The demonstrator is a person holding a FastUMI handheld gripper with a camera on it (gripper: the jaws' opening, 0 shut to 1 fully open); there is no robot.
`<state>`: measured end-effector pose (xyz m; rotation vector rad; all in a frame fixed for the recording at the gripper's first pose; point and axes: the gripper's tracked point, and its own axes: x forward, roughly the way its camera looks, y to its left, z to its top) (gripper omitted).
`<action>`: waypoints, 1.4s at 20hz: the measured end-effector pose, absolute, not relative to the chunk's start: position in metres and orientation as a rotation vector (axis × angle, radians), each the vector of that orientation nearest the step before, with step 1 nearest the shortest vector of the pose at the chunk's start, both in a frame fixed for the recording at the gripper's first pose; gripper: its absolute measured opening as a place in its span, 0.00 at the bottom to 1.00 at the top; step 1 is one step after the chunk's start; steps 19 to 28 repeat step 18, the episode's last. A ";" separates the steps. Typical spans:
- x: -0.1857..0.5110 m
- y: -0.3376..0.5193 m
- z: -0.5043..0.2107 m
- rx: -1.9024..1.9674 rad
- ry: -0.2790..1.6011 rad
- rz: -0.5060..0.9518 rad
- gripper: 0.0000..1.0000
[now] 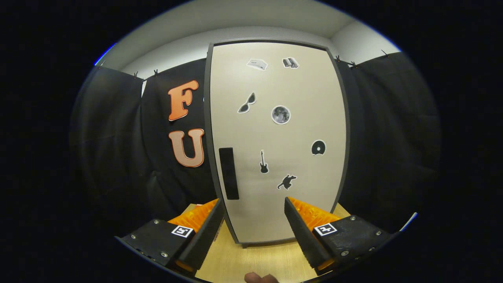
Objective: Open the shoe cabinet door, grab the shoes and put them into the shoe cabinet, then close the shoe cabinet door.
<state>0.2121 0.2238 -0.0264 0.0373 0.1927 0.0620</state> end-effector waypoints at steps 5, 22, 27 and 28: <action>0.171 0.173 -0.003 0.046 0.155 0.005 0.96; 0.094 0.103 0.033 0.031 0.080 0.019 0.96; 0.094 0.103 0.033 0.031 0.080 0.019 0.96; 0.094 0.103 0.033 0.031 0.080 0.019 0.96</action>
